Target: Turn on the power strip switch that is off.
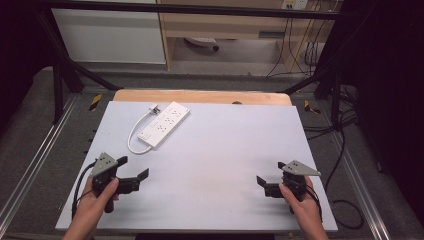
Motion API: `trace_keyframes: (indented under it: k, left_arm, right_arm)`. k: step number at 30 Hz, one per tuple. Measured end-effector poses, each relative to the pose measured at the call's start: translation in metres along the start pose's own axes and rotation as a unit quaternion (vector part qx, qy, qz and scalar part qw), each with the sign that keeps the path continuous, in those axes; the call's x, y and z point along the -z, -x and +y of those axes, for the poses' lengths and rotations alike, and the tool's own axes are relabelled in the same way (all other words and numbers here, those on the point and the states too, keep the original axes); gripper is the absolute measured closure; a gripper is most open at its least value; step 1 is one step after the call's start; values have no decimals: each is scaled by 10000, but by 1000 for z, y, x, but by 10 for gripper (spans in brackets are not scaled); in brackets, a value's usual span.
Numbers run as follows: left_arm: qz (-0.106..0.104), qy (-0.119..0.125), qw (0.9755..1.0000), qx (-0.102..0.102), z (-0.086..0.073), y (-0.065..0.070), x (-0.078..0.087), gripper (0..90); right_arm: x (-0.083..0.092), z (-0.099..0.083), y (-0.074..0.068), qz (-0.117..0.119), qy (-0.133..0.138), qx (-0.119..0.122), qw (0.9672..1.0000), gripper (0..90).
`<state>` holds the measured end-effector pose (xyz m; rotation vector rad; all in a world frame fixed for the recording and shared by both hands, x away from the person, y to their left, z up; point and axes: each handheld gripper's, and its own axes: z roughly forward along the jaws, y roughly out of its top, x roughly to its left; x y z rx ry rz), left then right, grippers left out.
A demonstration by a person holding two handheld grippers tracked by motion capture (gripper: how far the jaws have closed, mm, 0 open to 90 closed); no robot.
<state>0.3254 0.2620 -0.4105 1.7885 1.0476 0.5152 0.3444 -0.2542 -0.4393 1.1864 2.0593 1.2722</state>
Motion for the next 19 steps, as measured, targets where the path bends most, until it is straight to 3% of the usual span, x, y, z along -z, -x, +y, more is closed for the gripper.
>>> trace_keyframes:
  k: [10, 17, 19]
  left_arm:
    - [-207, -255, 9993, -164, -24, 19, -2, 79]
    - [-126, -251, 9995, -111, -29, 14, 3, 78]
    - [-103, -152, 9998, -72, -28, 13, 5, 86]
  right_arm:
    - [-1, -1, 2, -34, -32, -13, 10000, 27]
    - [-7, -4, 3, -173, -236, 15, 9996, 27]
    - [-12, -7, 6, -319, -474, -34, 9984, 29]
